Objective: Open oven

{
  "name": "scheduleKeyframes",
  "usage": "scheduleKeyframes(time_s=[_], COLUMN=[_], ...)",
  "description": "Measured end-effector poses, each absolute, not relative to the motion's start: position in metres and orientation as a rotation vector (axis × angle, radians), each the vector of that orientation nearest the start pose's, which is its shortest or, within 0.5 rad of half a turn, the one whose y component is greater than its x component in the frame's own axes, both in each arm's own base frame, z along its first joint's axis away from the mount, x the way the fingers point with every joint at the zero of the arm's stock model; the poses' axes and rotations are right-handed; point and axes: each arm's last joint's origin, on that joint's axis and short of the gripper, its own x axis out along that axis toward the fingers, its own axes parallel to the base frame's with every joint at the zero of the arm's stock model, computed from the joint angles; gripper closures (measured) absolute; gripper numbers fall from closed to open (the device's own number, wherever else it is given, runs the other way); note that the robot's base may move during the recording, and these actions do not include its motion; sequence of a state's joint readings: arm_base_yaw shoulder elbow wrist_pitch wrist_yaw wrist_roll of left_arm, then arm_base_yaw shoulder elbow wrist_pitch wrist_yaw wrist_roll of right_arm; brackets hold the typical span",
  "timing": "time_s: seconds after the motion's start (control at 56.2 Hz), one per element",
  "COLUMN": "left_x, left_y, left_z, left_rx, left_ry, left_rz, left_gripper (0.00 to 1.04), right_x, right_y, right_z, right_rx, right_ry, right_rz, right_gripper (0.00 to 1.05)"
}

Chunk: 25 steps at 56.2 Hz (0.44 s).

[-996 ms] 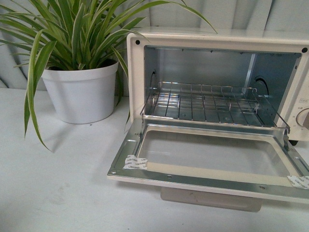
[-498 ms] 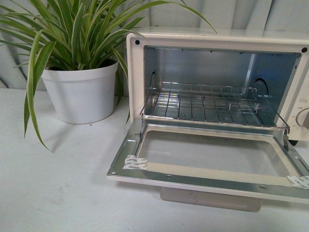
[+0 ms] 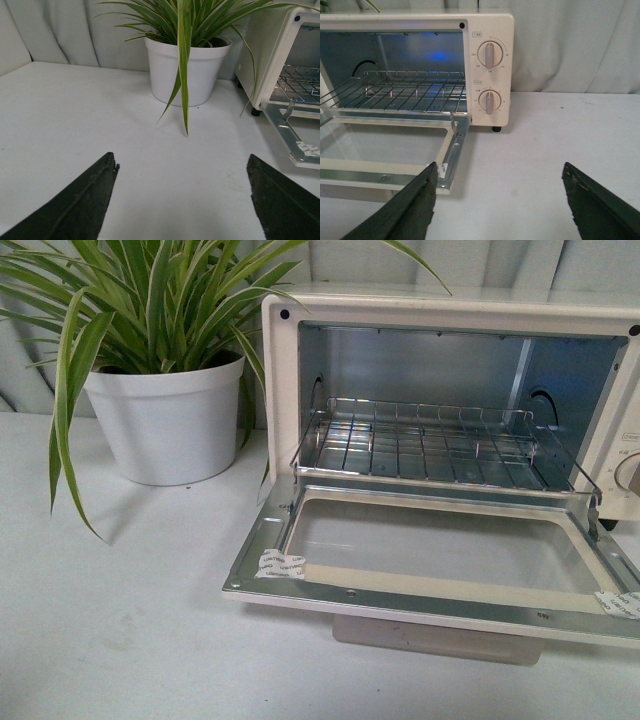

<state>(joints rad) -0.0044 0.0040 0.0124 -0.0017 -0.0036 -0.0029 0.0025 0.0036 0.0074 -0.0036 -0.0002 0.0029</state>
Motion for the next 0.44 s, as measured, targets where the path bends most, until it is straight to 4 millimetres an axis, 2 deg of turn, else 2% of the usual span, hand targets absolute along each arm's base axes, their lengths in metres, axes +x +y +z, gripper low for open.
scheduleKeyframes(time_s=[0.071, 0.107, 0.445], left_x=[0.0972, 0.0972, 0.0972], left_y=[-0.0003, -0.0003, -0.0003], left_z=[0.1673, 0.1673, 0.1673], left_rx=[-0.003, -0.003, -0.002], left_ry=[-0.007, -0.007, -0.007], left_rz=[0.0, 0.0, 0.0], left_gripper=[0.09, 0.05, 0.06], right_x=[0.0975, 0.0975, 0.0975], right_y=[0.0002, 0.0002, 0.0002], right_z=[0.1654, 0.1654, 0.1654], right_rx=[0.003, 0.004, 0.003], right_ry=[0.0, 0.0, 0.0], right_rz=[0.003, 0.003, 0.003], right_gripper=[0.14, 0.08, 0.09])
